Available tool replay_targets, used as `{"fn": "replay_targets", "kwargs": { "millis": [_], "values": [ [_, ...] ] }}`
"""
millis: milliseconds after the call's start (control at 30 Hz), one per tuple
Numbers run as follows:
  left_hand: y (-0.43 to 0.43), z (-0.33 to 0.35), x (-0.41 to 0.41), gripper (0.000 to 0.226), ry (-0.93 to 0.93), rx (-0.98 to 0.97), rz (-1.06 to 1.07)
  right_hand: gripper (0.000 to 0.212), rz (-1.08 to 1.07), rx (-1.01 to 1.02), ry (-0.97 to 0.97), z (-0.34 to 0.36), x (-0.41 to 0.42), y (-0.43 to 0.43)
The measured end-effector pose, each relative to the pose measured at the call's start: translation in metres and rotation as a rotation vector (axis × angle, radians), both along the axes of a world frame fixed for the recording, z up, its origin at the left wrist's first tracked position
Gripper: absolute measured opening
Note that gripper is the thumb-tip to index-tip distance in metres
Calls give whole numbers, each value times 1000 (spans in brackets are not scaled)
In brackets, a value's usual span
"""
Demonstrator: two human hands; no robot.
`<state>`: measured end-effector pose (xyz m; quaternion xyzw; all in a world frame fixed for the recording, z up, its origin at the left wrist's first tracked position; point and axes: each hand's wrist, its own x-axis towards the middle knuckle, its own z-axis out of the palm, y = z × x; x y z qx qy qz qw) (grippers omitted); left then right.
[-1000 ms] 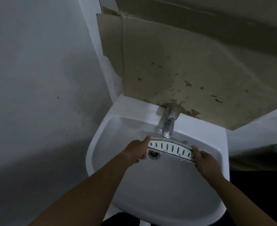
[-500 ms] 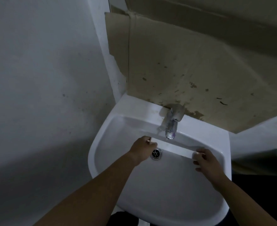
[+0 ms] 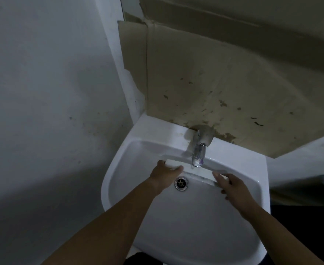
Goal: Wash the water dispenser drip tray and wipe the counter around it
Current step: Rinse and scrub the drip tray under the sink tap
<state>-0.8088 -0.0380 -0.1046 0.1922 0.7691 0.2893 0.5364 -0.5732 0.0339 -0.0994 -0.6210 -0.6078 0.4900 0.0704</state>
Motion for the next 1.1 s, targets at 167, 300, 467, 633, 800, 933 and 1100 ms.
{"fn": "replay_targets", "kwargs": {
  "millis": [167, 300, 467, 633, 800, 933, 1100],
  "values": [
    [-9, 0, -30, 28, -220, 47, 276, 27, 20, -3, 93, 1, -32, -4],
    [-22, 0, -55, 27, -345, 87, 400, 26, 37, -46, 166, 1, -56, -10],
    [-34, -3, -67, 36, -408, 99, 437, 38, 250, 25, 123, -6, -70, -11],
    [-31, -6, -56, 36, -332, 89, 438, 46, 324, 204, 113, -3, -70, -14],
    [-20, -3, -33, 32, -322, 79, 391, 42, 263, 268, 41, -9, -43, -14],
    [-10, 0, -17, 28, -278, 57, 286, 56, 269, 231, -74, -14, -15, -7],
    [-4, 4, -7, 22, -272, 46, 231, 37, 286, 290, -116, -15, 0, 1]
  ]
}}
